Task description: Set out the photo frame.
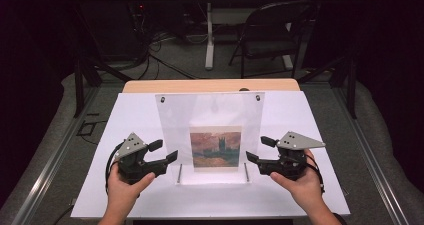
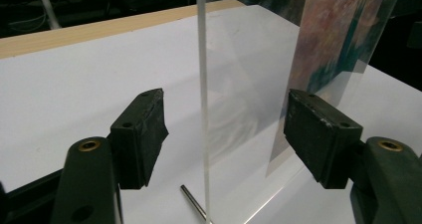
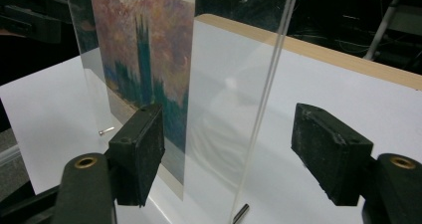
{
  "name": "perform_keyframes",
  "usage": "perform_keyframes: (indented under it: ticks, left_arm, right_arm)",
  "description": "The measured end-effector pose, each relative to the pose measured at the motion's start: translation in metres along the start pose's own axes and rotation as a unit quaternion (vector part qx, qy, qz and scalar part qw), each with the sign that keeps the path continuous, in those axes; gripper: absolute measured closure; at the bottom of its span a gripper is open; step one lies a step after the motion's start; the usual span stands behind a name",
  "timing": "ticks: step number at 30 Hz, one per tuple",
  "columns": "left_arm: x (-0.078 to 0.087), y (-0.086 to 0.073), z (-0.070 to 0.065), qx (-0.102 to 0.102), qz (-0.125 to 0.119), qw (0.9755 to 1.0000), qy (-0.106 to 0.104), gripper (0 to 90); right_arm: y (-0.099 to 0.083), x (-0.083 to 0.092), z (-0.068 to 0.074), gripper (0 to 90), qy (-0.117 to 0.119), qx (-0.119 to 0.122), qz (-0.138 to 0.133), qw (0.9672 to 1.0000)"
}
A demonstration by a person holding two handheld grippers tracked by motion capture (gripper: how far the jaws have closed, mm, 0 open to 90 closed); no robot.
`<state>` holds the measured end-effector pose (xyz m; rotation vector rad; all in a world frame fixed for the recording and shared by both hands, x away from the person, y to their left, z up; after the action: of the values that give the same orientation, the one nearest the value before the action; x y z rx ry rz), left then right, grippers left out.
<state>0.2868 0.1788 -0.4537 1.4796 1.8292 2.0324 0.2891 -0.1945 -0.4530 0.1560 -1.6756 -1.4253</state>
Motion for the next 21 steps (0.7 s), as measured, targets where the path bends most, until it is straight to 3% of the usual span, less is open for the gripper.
perform_keyframes:
  ticks: [8,11,21]
  left_arm:
    - [0.015,-0.005,0.014,0.009,-0.005,0.9997,0.024,31.7]
    - [0.022,-0.009,0.023,0.024,-0.007,0.9991,0.034,31.7]
    - [0.03,-0.027,0.05,0.059,-0.013,0.995,0.08,31.8]
  right_arm:
    - [-0.001,0.013,-0.009,28.2,-0.022,-0.003,-0.002,0.9997]
    - [-0.002,0.02,-0.015,28.4,-0.034,-0.008,-0.007,0.9994]
    - [-0.015,0.037,-0.042,29.6,-0.084,-0.037,-0.014,0.9957]
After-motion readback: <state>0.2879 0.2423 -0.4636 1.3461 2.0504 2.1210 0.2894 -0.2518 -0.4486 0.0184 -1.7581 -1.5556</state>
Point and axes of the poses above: each handheld gripper's, and its own axes: x roughly backward along the jaws, y roughly out of its top, z roughly to its left, the point moved 2 cm from there along -x, roughly forward along the jaws, and after that the axes turned 10 degrees about z, right-handed, at the moved point
